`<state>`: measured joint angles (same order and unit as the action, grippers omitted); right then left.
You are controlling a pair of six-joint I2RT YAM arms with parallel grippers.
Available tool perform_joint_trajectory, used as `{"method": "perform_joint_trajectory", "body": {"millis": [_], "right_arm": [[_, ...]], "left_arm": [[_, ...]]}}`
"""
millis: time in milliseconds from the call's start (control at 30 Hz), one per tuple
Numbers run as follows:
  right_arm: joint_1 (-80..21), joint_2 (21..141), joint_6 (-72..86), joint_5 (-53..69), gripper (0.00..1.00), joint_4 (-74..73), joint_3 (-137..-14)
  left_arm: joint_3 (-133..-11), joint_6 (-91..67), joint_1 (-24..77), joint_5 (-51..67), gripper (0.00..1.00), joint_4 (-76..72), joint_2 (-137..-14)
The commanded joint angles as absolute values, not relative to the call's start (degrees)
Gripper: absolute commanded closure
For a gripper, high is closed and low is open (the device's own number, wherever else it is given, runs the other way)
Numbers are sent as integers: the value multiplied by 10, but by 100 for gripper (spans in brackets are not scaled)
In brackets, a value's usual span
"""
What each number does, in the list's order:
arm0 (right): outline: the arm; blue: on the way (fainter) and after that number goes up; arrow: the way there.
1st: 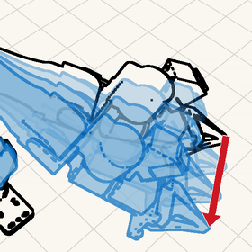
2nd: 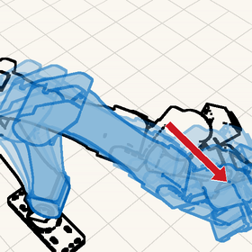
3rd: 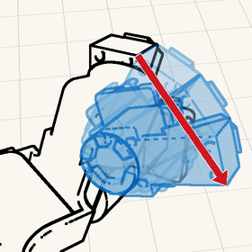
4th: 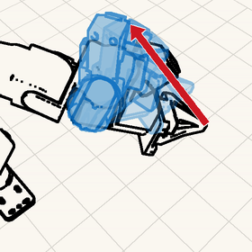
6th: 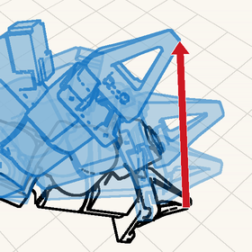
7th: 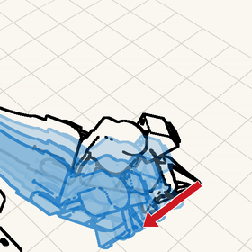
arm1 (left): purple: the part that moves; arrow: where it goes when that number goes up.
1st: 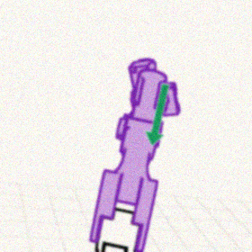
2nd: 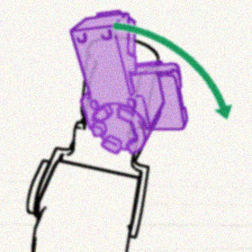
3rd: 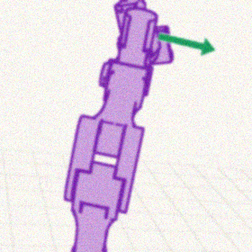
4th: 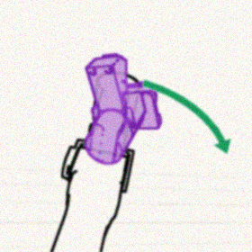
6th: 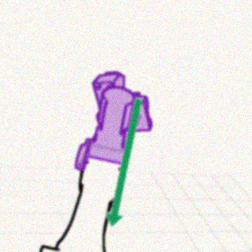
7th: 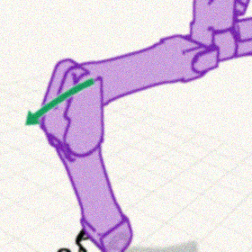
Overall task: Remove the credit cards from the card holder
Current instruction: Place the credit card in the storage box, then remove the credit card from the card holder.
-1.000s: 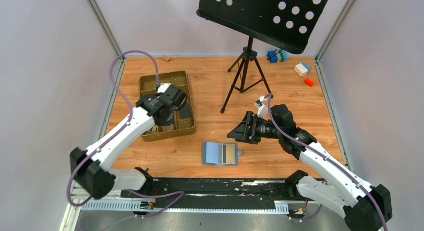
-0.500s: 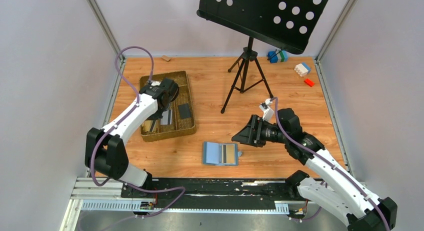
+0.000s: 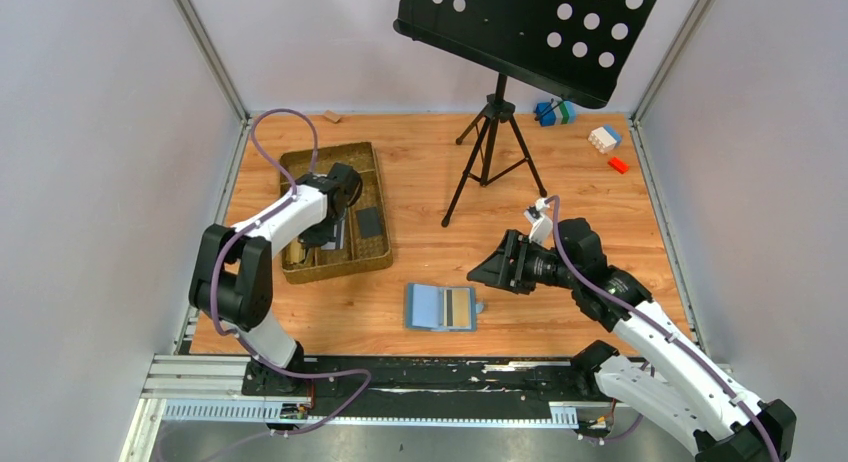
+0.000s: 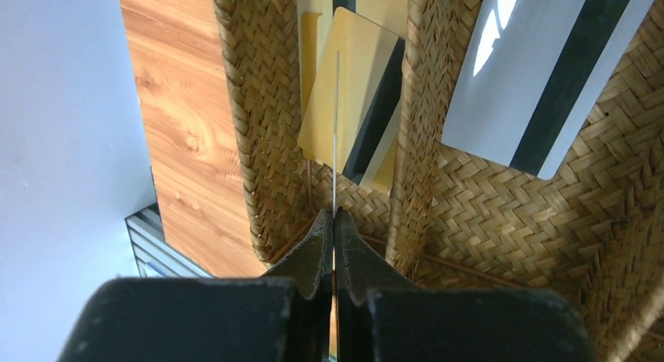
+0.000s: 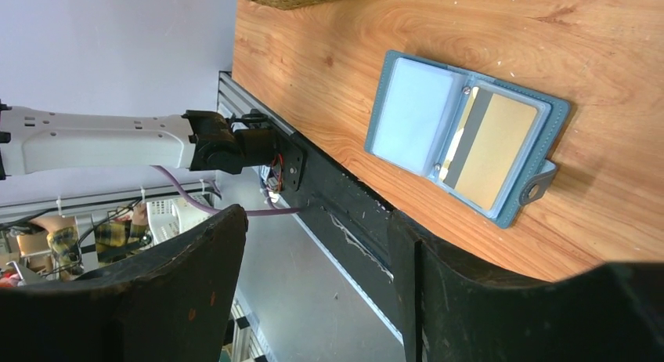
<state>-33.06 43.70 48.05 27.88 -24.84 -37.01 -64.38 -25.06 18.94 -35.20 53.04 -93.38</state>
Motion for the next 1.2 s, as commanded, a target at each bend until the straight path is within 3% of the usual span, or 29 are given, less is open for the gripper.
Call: {"method": "perform_joint_trajectory", "body": {"millis": [0,100,167,300,400,500,867,1167], "right_arm": [[-326,436,465,258,34,-253,-369],[-327,443,454,234,34,-281,-371],[-326,456,440,195,34,-330,-378],[-326,499,396,153,32,-409,-390],[-326,531,383,151,28,-416,-387],[-326,555,385,160,26,-399,-378],[-341,661,368,192,27,-330,-410],[-380,739,377,166,38,-324,-431]], "left_arm": [[-642,-247,173,-365,100,510,-959],[-639,-260,161,-389,99,514,-965],[-634,-264,157,-385,93,510,-955],[-630,-239,157,-301,84,497,-918],[-627,-221,159,-269,52,502,-877],[-623,-207,159,-246,37,507,-838],[-561,-244,224,25,28,488,-641],[-400,-351,339,172,26,372,-537]]}}
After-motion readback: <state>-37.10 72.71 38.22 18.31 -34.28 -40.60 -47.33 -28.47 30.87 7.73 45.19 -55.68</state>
